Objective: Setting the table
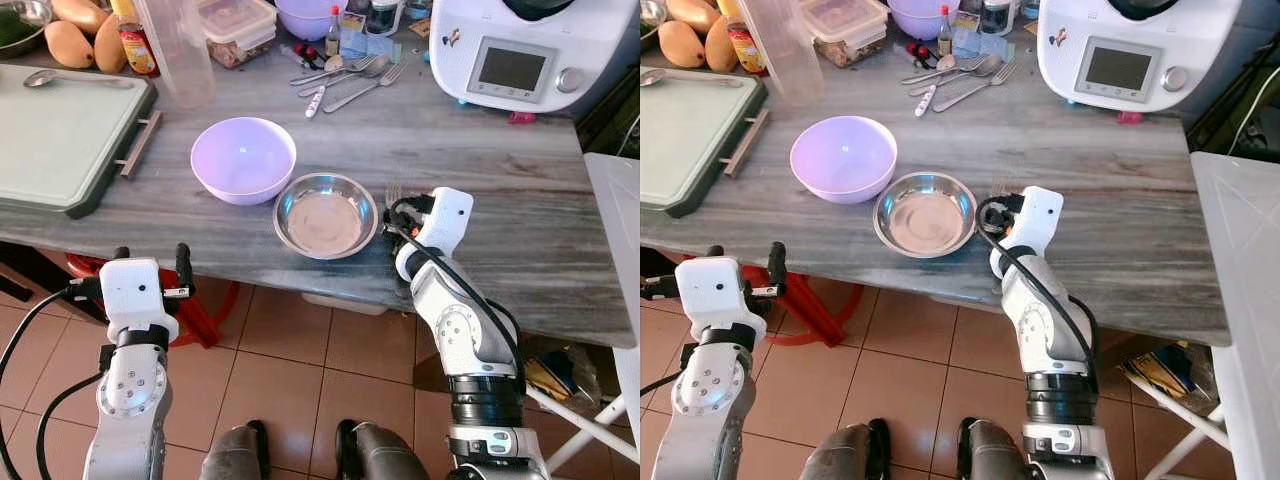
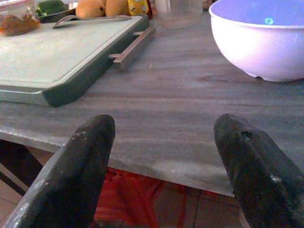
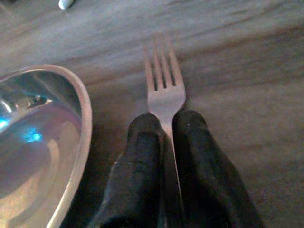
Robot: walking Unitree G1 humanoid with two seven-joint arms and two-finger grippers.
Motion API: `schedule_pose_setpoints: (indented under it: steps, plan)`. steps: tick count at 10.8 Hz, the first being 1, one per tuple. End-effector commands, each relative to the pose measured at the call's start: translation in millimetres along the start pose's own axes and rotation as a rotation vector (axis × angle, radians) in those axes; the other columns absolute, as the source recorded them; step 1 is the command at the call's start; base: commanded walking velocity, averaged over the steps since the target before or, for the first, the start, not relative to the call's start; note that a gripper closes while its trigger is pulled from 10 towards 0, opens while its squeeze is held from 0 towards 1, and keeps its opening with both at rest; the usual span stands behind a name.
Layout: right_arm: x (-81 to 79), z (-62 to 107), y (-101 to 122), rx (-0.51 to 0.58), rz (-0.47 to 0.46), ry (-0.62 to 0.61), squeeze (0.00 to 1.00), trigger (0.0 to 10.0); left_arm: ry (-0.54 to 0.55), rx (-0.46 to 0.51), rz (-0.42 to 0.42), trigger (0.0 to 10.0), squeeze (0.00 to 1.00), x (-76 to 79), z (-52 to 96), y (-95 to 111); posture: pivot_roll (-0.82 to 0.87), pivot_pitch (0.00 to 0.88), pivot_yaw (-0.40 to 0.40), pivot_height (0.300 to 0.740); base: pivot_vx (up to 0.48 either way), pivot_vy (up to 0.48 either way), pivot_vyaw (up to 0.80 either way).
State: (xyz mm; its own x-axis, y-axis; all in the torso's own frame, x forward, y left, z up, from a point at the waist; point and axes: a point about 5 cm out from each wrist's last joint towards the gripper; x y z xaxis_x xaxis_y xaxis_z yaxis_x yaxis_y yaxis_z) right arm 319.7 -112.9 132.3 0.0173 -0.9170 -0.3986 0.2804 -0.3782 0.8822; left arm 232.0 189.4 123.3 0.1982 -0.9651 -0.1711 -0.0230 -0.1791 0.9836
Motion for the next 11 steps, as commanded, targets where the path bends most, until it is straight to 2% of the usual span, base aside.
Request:
schedule_pose_setpoints:
  steps: [1, 2, 5, 9, 10, 11]
  plan:
    - [18.3, 3.4, -45, -0.218, -0.004, -0.081, 0.86, 10.0, -0.007, -0.017, 0.001, 10.0, 0.00, 1.4, 1.0, -3, 0.04, 0.212, -0.017, 0.740, 0.000, 0.000, 0.00]
    - [19.1, 3.2, -44, -0.212, -0.002, -0.082, 1.00, 10.0, -0.007, -0.017, 0.002, 10.0, 0.00, 1.4, 0.9, -3, 0.04, 0.212, -0.017, 0.740, 0.000, 0.000, 0.00]
    - [21.1, 4.4, -42, -0.202, 0.012, -0.101, 1.00, 10.0, -0.009, -0.015, 0.003, 10.0, 0.00, 1.6, 0.2, -3, 0.04, 0.211, -0.015, 0.740, 0.000, 0.000, 0.00]
    - [35.7, 10.3, -48, -0.226, -0.013, -0.184, 1.00, 10.0, -0.011, -0.014, 0.006, 10.0, 0.00, 2.7, 0.0, -3, 0.03, 0.211, -0.017, 0.740, 0.000, 0.000, 0.00]
    - [37.9, 11.1, -50, -0.234, -0.016, -0.196, 1.00, 8.0, -0.013, -0.014, 0.008, 10.0, 0.00, 3.1, 0.2, -3, 0.03, 0.211, -0.017, 0.740, 0.000, 0.000, 0.00]
    - [39.0, 11.0, -50, -0.236, -0.021, -0.202, 0.97, 4.2, -0.014, -0.014, 0.009, 10.0, 0.00, 3.4, 0.3, -3, 0.03, 0.212, -0.017, 0.740, 0.000, 0.000, 0.00]
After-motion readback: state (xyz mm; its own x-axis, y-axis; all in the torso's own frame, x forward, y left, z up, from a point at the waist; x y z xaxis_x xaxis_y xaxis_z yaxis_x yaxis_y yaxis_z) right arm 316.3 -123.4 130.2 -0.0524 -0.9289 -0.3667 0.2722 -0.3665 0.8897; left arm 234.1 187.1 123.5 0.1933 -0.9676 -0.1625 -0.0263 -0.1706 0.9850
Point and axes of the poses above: a point about 5 cm out from each wrist's last joint towards the gripper, its own z axis pointing back from the gripper into the wrist, its own y axis along the axis of the wrist's last joint, x = y × z, and after that the axes turned 3 degrees about -z, right-handed
